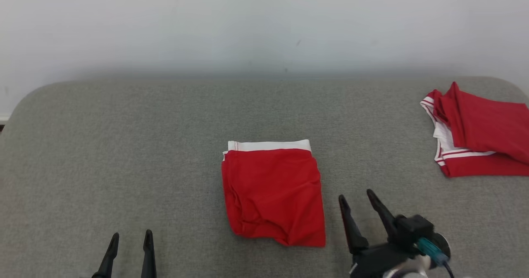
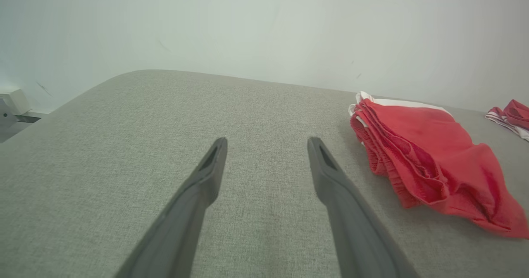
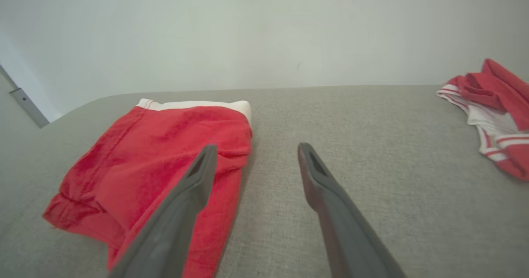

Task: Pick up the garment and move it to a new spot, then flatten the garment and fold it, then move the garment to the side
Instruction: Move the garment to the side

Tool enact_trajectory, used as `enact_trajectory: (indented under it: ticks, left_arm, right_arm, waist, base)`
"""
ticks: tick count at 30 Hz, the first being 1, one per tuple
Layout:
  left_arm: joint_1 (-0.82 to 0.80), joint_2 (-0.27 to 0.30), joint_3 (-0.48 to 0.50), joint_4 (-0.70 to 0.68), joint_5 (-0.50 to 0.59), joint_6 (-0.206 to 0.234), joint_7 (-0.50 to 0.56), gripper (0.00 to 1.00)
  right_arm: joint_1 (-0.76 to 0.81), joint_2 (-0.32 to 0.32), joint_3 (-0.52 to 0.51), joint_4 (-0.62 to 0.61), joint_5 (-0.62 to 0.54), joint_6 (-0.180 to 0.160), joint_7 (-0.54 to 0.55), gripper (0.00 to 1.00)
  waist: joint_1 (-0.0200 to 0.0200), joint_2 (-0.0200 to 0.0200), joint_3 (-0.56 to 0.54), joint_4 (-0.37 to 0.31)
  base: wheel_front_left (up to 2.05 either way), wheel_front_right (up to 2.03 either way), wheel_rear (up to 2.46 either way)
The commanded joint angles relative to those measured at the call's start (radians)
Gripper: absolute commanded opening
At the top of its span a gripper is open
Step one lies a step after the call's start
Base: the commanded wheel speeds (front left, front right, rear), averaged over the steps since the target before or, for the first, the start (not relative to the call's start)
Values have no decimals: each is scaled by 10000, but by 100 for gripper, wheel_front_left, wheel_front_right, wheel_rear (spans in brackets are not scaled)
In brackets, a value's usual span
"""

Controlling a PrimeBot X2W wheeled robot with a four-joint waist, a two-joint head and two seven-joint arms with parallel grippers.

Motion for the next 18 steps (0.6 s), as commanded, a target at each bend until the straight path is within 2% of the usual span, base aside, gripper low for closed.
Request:
enact_trajectory:
  ticks: [1, 12, 18]
  left_arm:
    - [-186, -7, -69, 0, -95, 23, -28, 100]
    - [-582, -9, -560, 227, -232, 23, -28, 100]
    - [-672, -9, -608, 255, -245, 23, -28, 100]
  right_arm:
    - [-480, 5, 178, 393, -50, -20, 5, 100]
    - [-3218, 76, 559, 4418, 733, -20, 118, 100]
    - [-3851, 115, 825, 5894, 1022, -20, 362, 100]
  waist:
    - [-2, -1, 133, 231]
    - [-2, -1, 380, 1149]
    - [-2, -1, 434, 1345]
  base:
    - [0, 0, 0]
    - [0, 0, 0]
    - [0, 0, 0]
